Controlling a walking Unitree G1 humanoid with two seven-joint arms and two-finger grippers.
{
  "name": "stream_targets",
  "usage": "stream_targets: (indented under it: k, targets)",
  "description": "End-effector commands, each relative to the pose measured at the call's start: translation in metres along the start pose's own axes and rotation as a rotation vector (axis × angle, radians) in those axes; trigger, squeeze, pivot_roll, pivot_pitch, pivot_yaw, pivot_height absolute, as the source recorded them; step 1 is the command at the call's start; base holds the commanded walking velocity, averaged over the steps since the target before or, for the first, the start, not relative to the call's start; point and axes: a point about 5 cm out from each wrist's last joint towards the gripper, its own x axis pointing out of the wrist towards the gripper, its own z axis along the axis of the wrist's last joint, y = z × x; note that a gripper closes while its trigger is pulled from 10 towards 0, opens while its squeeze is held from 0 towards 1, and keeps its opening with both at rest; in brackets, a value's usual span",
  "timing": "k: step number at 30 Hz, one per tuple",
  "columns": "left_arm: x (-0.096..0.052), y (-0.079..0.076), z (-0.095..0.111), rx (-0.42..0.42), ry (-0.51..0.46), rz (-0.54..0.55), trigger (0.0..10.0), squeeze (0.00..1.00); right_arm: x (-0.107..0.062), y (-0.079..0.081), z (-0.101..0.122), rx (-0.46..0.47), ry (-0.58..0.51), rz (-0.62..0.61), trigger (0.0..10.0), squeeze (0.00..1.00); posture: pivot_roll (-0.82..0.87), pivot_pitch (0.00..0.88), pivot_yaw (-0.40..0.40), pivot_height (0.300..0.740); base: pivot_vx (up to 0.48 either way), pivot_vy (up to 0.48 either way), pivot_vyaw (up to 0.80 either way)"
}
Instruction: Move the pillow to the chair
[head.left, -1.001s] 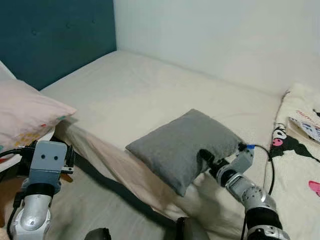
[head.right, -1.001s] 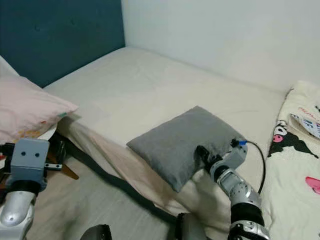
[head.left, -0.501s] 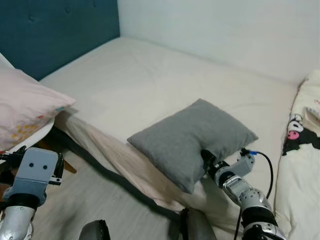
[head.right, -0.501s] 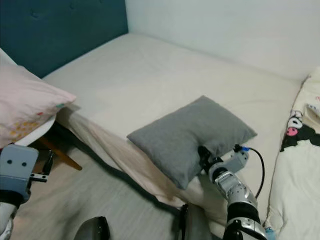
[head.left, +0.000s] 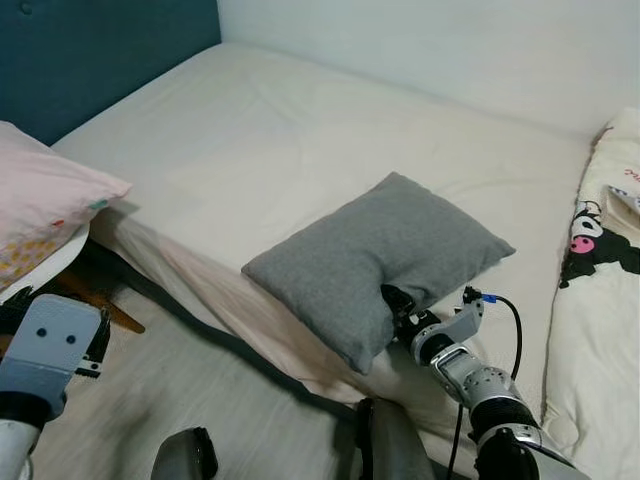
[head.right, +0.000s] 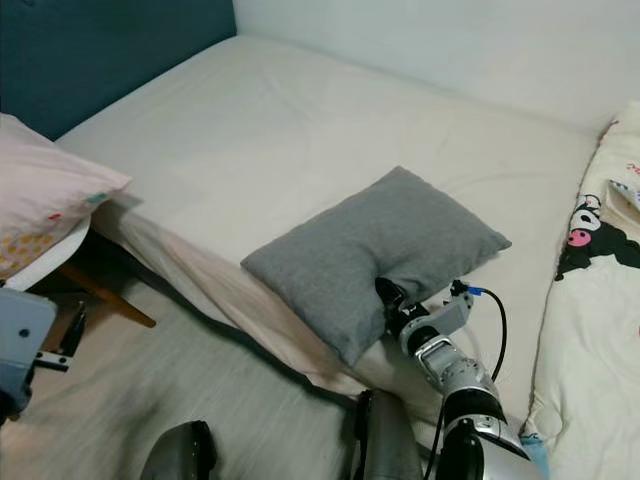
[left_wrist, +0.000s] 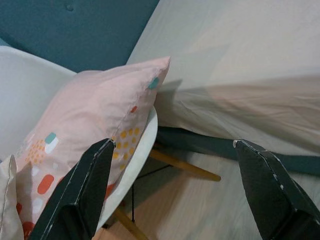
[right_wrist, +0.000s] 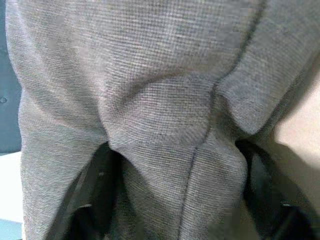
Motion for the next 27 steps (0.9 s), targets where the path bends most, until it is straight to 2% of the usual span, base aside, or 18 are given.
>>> stream_targets:
  k: [1, 7, 15, 17, 21, 23, 26, 27]
  targets:
    - [-0.002, 0.004, 0.0, 0.034, 0.017, -0.004, 10.0, 0.0, 0.002, -0.002, -0.008, 0.012, 0.018, -0.015, 0.0, 0.0, 0.14, 0.245, -0.058, 0.502, 0.0, 0.0, 0.0]
    - [-0.001, -0.003, 0.003, 0.022, 0.014, -0.018, 10.0, 0.0, 0.003, 0.001, -0.006, -0.001, 0.006, 0.018, 0.0, 0.0, 0.14, 0.236, -0.055, 0.502, 0.0, 0.0, 0.0]
    - [0.004, -0.008, 0.006, 0.001, -0.002, -0.019, 10.0, 0.0, -0.001, -0.004, -0.003, -0.061, 0.002, 0.03, 0.0, 0.0, 0.12, 0.212, -0.057, 0.502, 0.0, 0.0, 0.0]
    - [0.009, -0.015, 0.008, -0.031, -0.01, -0.019, 10.0, 0.0, -0.001, 0.002, 0.006, -0.071, -0.014, 0.089, 0.0, 0.0, 0.1, 0.179, -0.062, 0.502, 0.0, 0.0, 0.0]
    - [0.011, -0.018, 0.009, -0.046, -0.011, -0.02, 10.0, 0.0, 0.0, 0.005, 0.009, -0.072, -0.02, 0.113, 0.0, 0.0, 0.1, 0.179, -0.062, 0.502, 0.0, 0.0, 0.0]
    - [0.016, -0.032, 0.013, -0.106, -0.024, -0.031, 10.0, 0.0, 0.003, 0.025, 0.021, -0.082, -0.036, 0.253, 0.0, 0.0, 0.09, 0.128, -0.074, 0.507, 0.0, 0.0, 0.0]
    - [0.016, -0.032, 0.013, -0.106, -0.024, -0.031, 10.0, 0.0, 0.003, 0.025, 0.021, -0.082, -0.036, 0.253, 0.0, 0.0, 0.09, 0.128, -0.074, 0.507, 0.0, 0.0, 0.0]
    - [0.025, -0.044, 0.019, -0.21, -0.024, -0.014, 10.0, 0.0, 0.005, 0.069, 0.034, -0.142, -0.018, 0.501, 0.0, 0.0, 0.06, 0.061, -0.094, 0.517, 0.0, 0.0, 0.0]
